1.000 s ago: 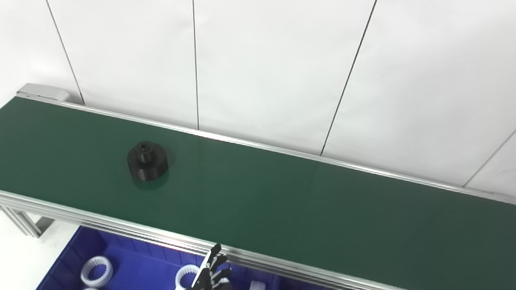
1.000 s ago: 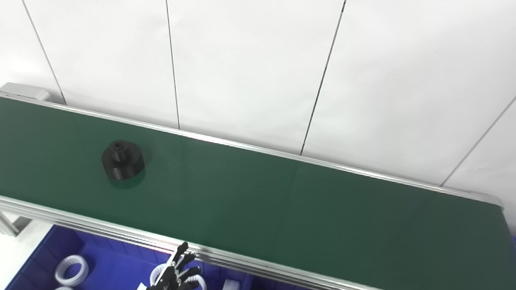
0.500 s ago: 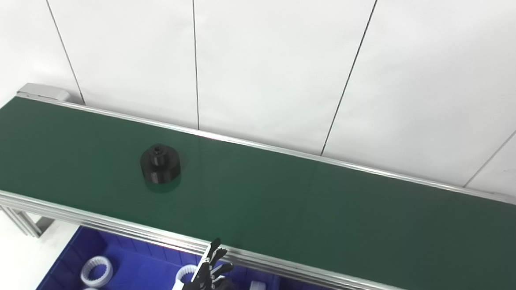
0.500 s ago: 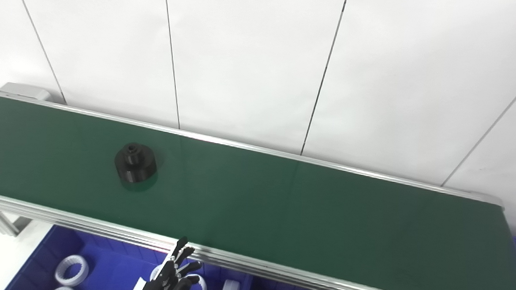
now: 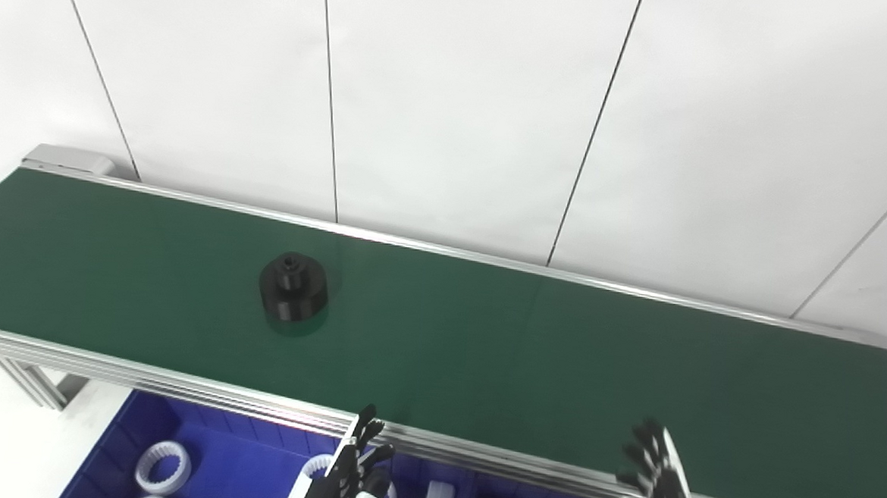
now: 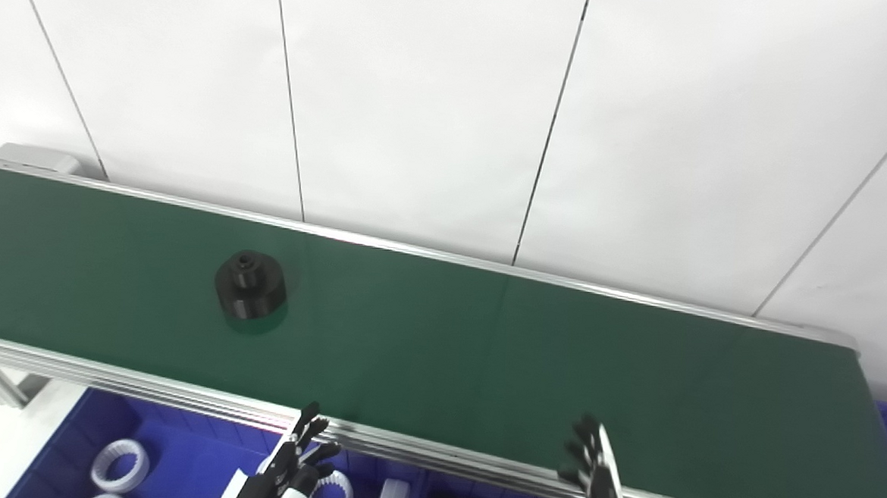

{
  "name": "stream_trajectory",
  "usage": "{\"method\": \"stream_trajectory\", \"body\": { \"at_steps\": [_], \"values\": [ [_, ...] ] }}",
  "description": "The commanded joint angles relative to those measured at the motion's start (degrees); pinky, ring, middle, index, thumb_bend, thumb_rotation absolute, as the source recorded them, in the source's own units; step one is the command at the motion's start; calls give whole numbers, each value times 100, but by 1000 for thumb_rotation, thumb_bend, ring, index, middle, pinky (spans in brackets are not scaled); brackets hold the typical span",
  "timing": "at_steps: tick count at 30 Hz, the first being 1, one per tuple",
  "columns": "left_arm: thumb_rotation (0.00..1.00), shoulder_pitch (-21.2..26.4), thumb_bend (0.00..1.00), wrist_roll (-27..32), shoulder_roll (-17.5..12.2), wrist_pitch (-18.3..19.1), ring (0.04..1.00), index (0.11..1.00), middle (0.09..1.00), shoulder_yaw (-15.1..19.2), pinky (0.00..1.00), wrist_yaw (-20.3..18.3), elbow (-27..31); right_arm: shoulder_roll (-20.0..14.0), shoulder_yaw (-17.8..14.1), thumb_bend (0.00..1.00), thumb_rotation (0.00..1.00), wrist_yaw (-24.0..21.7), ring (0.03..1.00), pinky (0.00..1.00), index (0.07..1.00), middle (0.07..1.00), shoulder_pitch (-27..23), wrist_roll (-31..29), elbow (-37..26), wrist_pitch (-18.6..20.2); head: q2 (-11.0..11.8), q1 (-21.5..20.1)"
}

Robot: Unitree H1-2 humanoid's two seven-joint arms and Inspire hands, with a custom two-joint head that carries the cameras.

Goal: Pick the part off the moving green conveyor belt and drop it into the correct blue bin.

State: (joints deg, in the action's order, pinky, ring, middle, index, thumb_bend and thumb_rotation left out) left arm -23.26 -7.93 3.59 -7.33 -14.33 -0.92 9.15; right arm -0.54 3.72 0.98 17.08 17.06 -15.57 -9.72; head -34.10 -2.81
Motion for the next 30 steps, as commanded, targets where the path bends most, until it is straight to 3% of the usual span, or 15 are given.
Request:
{"method": "stream_trajectory", "body": {
  "at_steps": [1, 10, 15, 22, 27, 30],
  "values": [
    [899, 50, 559, 43, 6, -83, 892, 1000, 978, -20, 854, -42, 103, -103, -30, 897, 599, -62, 895, 766, 961, 933, -196, 132, -222, 189, -8, -22],
    [900, 190, 560, 69, 15, -49, 898, 1000, 983, -28, 860, -32, 3, -452, 192, 957, 591, -452, 856, 727, 934, 914, -1657, 1110, -216, 1389, -14, -135],
    [914, 260, 572, 85, 49, -58, 912, 1000, 982, -46, 871, -19, -67, -515, 408, 995, 625, -627, 859, 716, 932, 915, -2286, 1428, 71, 1769, 3, -133],
    [924, 334, 572, 38, 125, -108, 902, 1000, 984, -55, 868, 25, -189, -466, 771, 1000, 548, -677, 876, 704, 923, 921, -3067, 1866, 645, 2102, 44, -111],
    [925, 370, 561, 26, 166, -141, 894, 1000, 975, -74, 845, 15, -272, -379, 1013, 1000, 395, -803, 906, 726, 945, 946, -3541, 2132, 941, 2447, 69, -105],
    [922, 395, 566, 5, 204, -144, 892, 1000, 972, -93, 834, 31, -306, -391, 1173, 1000, 377, -884, 901, 716, 949, 947, -3817, 2314, 1112, 2597, 96, -65]
  ]
}}
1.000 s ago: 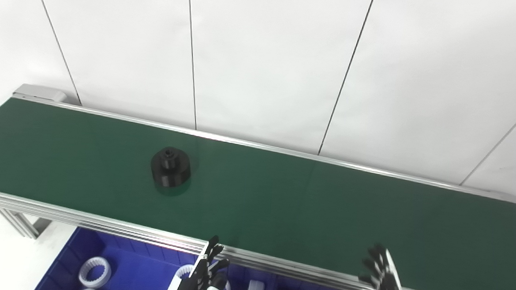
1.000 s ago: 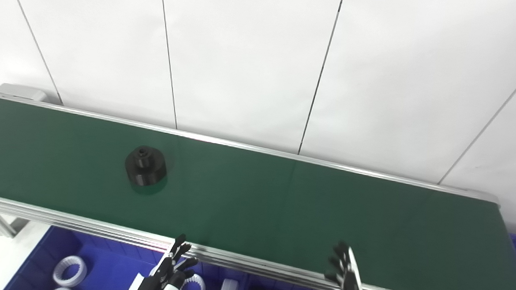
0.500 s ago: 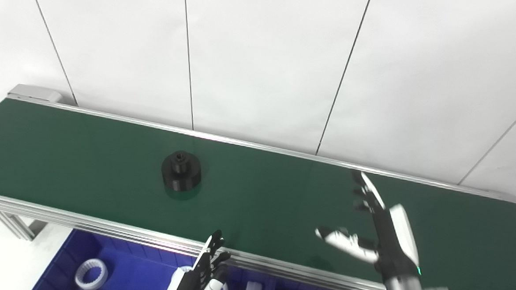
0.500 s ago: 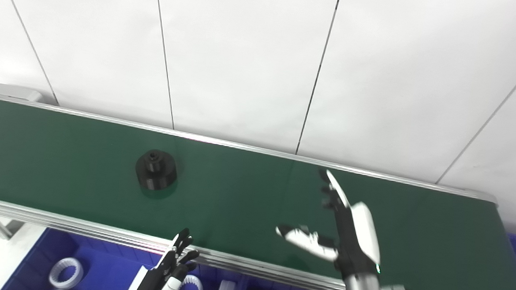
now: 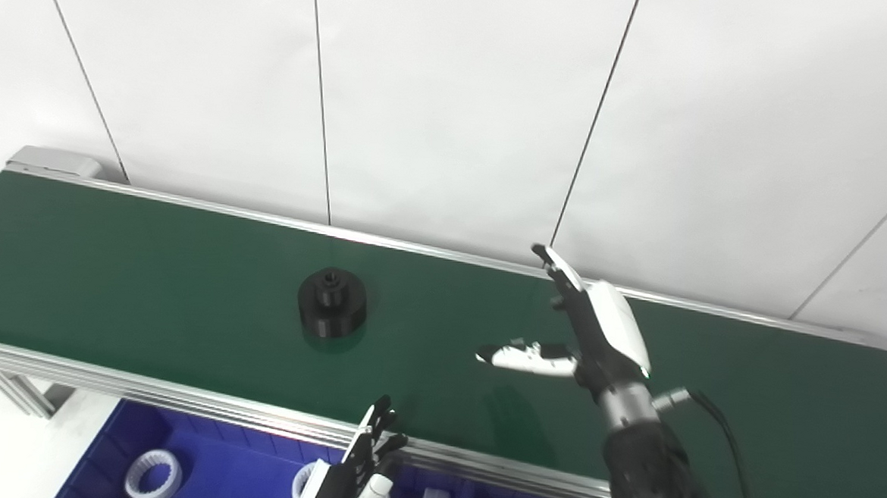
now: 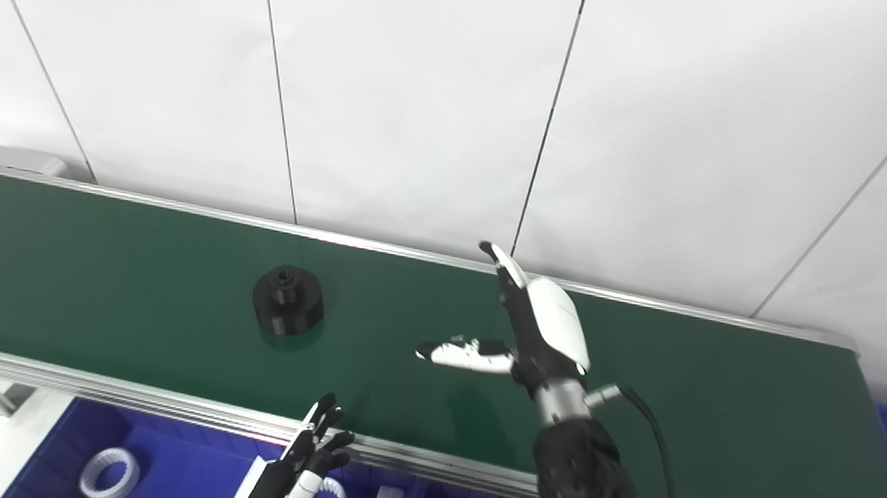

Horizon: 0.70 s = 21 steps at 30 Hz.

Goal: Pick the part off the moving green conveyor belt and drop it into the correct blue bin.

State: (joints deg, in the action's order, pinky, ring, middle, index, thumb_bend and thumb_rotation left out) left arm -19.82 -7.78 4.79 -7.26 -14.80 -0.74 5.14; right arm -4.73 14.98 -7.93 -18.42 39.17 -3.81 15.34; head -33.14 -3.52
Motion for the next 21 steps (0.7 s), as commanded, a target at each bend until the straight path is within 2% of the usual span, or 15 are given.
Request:
{"method": "stream_trajectory", "body": {
  "at_steps": [1, 4, 12, 16, 21],
  "values": [
    [920, 57, 573, -13, 93, -154, 891, 1000, 971, -51, 831, 19, 86, 24, 94, 1000, 373, -24, 903, 721, 950, 948, -348, 148, -15, 134, -1, 6],
    [923, 84, 576, -76, 121, -183, 887, 1000, 968, -70, 817, 53, 37, -11, 285, 1000, 373, -152, 910, 725, 955, 951, -634, 291, 180, 243, 21, 32],
    [914, 96, 591, -120, 178, -223, 888, 1000, 964, -122, 809, 81, -20, -145, 817, 1000, 354, -323, 904, 723, 953, 941, -1126, 619, 691, 85, 28, 143],
    [904, 87, 572, -171, 211, -269, 884, 1000, 962, -170, 794, 118, -55, -181, 1158, 1000, 349, -480, 881, 680, 948, 938, -1370, 819, 935, 68, 37, 195],
    [900, 95, 549, -215, 254, -316, 889, 1000, 970, -231, 805, 144, -135, -176, 1363, 1000, 319, -628, 901, 654, 937, 946, -1620, 903, 1174, 132, 48, 274]
  ]
}}
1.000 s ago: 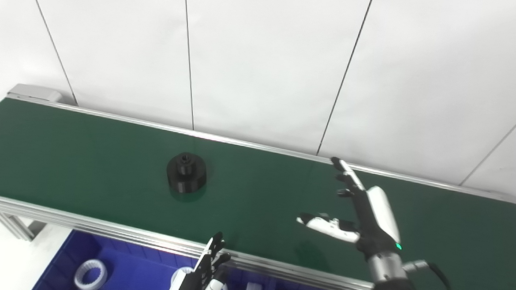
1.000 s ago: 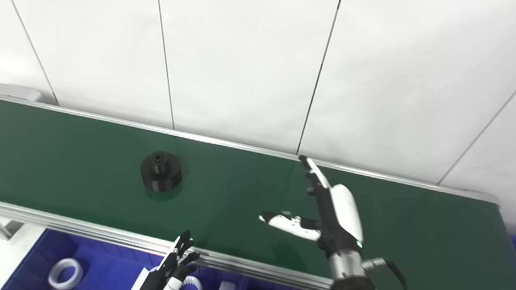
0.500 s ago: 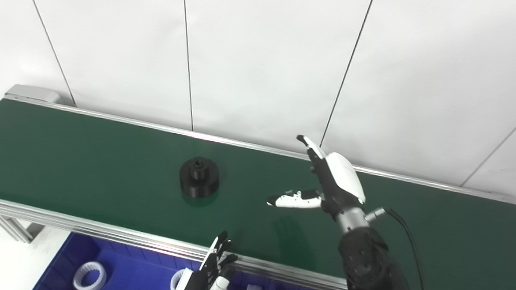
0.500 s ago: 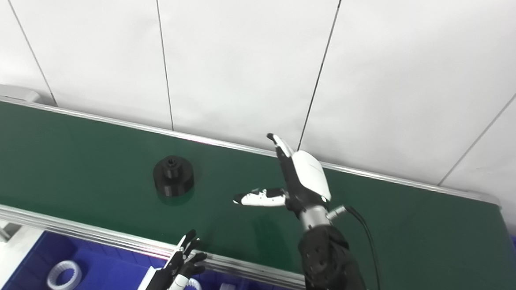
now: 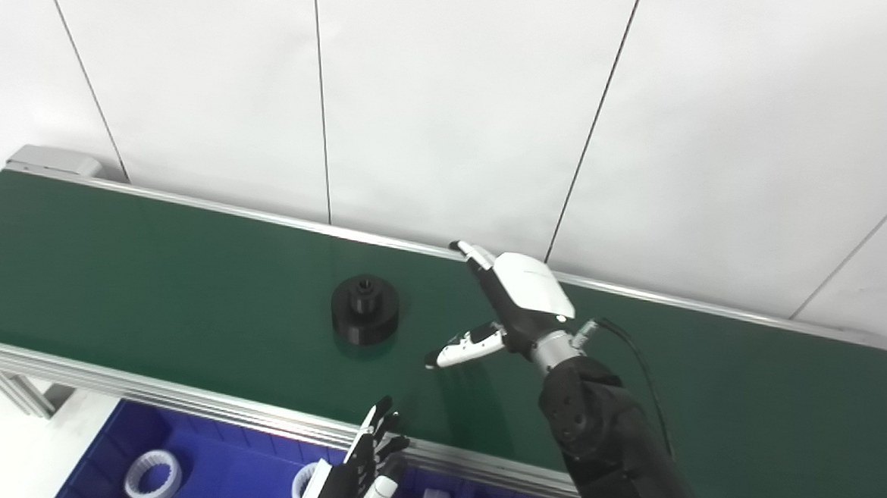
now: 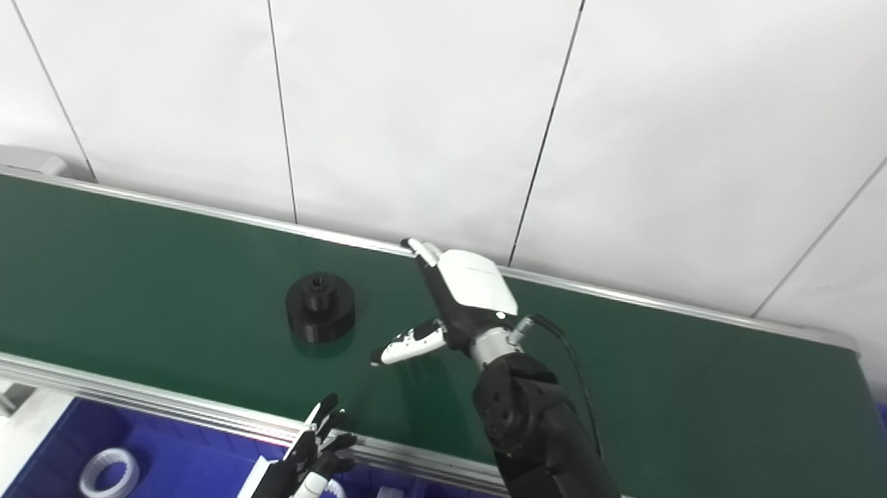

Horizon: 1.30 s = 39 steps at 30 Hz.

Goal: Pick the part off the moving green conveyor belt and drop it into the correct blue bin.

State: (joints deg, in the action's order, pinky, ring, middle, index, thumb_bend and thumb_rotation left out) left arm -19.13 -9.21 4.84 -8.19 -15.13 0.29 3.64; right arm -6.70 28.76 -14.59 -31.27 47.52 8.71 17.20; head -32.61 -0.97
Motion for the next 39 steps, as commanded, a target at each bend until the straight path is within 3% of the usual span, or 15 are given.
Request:
{"method": "stream_trajectory", "body": {
  "at_steps": [1, 15, 22, 30, 39],
  "values": [
    [900, 29, 549, -89, 250, -230, 889, 1000, 971, -211, 805, 42, 5, 36, -13, 1000, 318, 19, 901, 654, 937, 946, -379, 71, -34, -30, -7, 20],
    [816, 17, 518, -95, 316, -241, 877, 1000, 956, -303, 801, 42, -61, 37, 279, 1000, 281, -137, 855, 582, 877, 925, -1004, 281, 685, -192, -2, 133],
    [822, -37, 539, -160, 335, -289, 877, 1000, 961, -372, 805, 75, -46, 28, 327, 1000, 287, -262, 850, 585, 886, 931, -1199, 285, 947, -104, -8, 181],
    [852, -133, 541, -375, 410, -330, 856, 1000, 949, -496, 764, 205, -36, 29, 448, 1000, 272, -27, 806, 574, 875, 907, -1215, 261, 1525, -381, 13, 296],
    [873, -245, 499, -571, 472, -320, 875, 1000, 950, -666, 896, 327, 22, 154, 608, 1000, 284, 65, 820, 547, 882, 917, -1243, 206, 2026, -490, 43, 447]
  ]
}}
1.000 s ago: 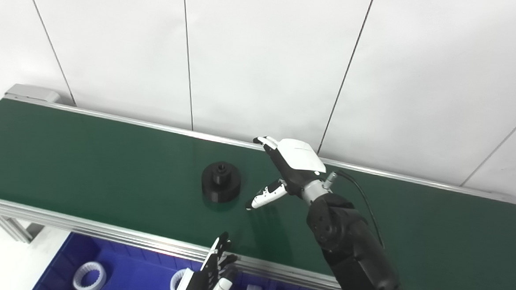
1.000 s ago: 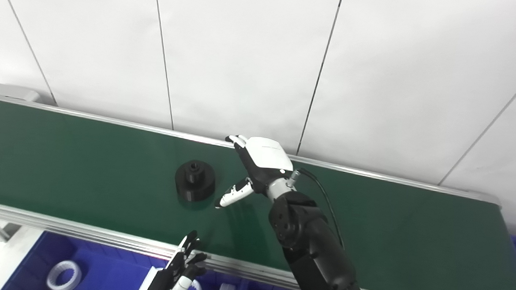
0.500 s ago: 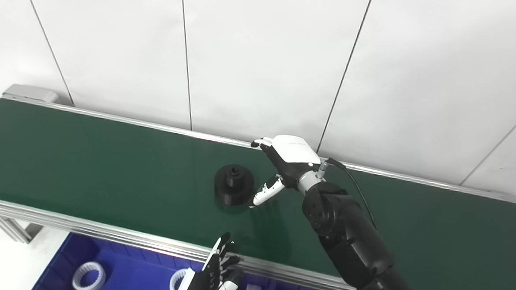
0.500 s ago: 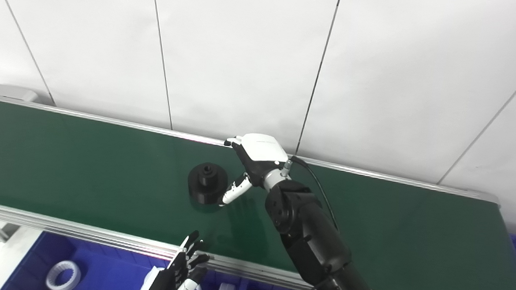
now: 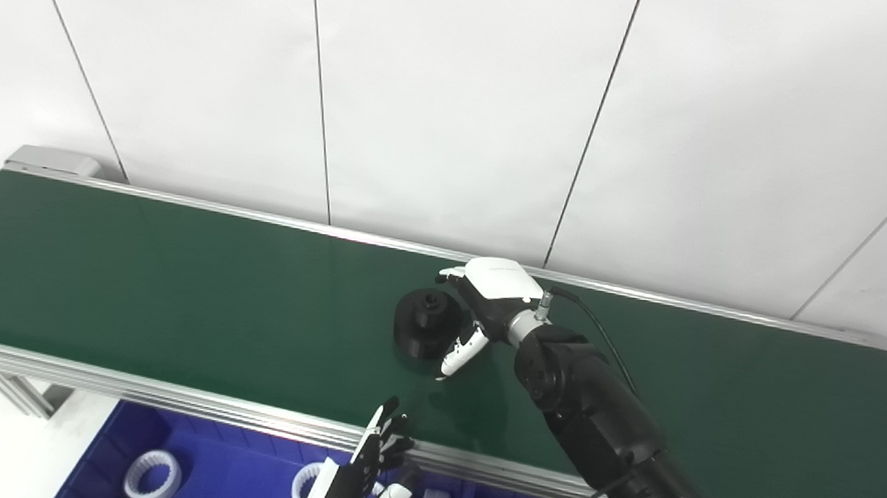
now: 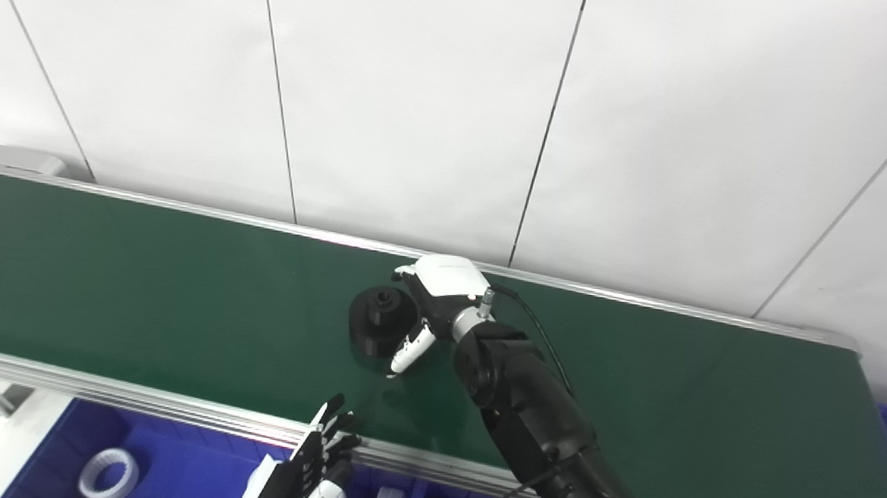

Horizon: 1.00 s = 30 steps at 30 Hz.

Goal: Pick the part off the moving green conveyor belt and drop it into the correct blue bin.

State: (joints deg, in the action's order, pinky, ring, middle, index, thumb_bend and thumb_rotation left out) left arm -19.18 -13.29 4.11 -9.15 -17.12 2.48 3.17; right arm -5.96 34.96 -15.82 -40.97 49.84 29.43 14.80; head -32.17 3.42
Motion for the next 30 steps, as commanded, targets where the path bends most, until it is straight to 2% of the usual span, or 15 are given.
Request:
{"method": "stream_trajectory", "body": {
  "at_steps": [1, 8, 13, 23, 27, 30],
  "values": [
    [874, -251, 489, -166, 553, -221, 874, 1000, 951, -480, 898, 121, 75, 99, -3, 1000, 282, 211, 820, 546, 884, 919, -276, -39, 28, -257, -1, 13],
    [861, -308, 466, -160, 599, -265, 871, 1000, 952, -562, 916, 189, 69, 171, 45, 1000, 265, 401, 803, 525, 872, 910, -232, -119, 384, -348, -13, 120],
    [871, -341, 469, -171, 601, -207, 867, 1000, 960, -628, 880, 200, 102, 231, 117, 1000, 268, 579, 802, 512, 871, 907, -131, -177, 508, -469, -16, 147],
    [858, -372, 490, -115, 582, -160, 873, 1000, 965, -678, 838, 182, 161, 311, 238, 1000, 280, 737, 774, 499, 875, 911, -48, -257, 598, -541, -53, 162],
    [854, -371, 500, -92, 564, -136, 877, 1000, 968, -676, 842, 158, 166, 332, 257, 1000, 274, 865, 732, 475, 853, 887, -23, -283, 619, -644, -55, 143],
    [856, -368, 507, -93, 549, -118, 880, 1000, 970, -679, 841, 145, 177, 342, 269, 1000, 270, 908, 723, 494, 840, 871, -15, -309, 620, -698, -58, 135]
  ]
}}
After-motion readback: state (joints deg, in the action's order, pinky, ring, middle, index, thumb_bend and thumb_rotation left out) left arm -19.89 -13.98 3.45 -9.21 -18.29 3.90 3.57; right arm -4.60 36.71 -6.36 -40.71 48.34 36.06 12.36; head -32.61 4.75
